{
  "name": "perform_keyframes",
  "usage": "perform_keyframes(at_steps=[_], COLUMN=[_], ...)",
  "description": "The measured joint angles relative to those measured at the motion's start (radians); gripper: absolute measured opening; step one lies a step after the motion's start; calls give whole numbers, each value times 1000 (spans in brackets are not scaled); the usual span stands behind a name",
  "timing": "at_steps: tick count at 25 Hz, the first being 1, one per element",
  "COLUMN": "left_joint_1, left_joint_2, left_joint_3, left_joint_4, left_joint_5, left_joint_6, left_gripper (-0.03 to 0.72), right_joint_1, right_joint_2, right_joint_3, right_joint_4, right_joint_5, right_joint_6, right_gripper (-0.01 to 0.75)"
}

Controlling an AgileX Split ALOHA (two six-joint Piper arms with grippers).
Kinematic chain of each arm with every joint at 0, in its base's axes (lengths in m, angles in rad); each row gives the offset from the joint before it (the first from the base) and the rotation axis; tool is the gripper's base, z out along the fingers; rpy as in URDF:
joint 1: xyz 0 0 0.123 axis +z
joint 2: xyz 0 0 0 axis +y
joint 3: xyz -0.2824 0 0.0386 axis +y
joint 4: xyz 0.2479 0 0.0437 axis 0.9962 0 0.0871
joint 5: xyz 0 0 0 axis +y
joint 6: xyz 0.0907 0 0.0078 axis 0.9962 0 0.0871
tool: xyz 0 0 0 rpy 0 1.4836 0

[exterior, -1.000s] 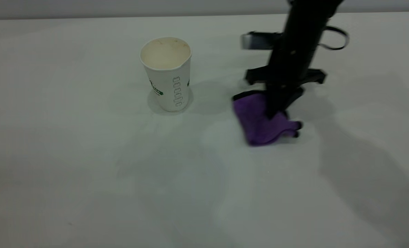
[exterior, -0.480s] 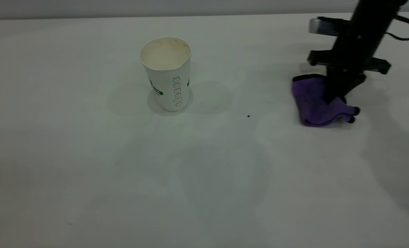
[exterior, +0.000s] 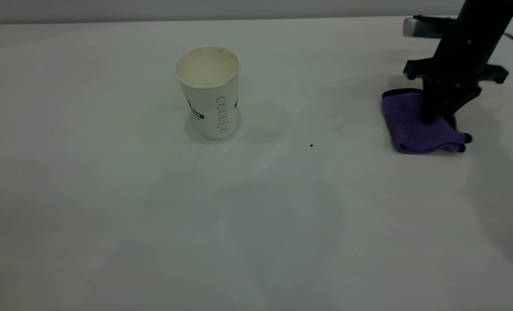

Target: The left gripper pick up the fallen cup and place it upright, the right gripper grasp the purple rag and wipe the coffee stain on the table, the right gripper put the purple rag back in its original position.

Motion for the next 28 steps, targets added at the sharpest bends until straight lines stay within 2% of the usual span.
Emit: perform_keyframes(at_steps=[5, 9, 16, 20, 23, 28], left_joint_1=[0, 0, 0, 0, 0, 0], left_joint_2=[0, 0, 0, 0, 0, 0], left_joint_3=[0, 0, 0, 0, 0, 0], left_joint_4=[0, 0, 0, 0, 0, 0], left_joint_5=[0, 0, 0, 0, 0, 0], left_joint_6=[-1, -1, -1, -1, -1, -1], left_gripper=[515, 515, 515, 515, 515, 515], right_joint_1=[1, 3, 3, 3, 3, 3], right_joint_2=[-63, -132, -309, -439, -559, -823], right_joint_3=[3, 5, 5, 31, 112, 377], right_joint_4=[-8, -8, 77, 95, 97, 82], right_joint_5=[4, 87, 314, 341, 345, 352], right_joint_6=[-6, -8, -20, -21, 15, 21], right_gripper=[493, 553, 524, 487, 458, 426])
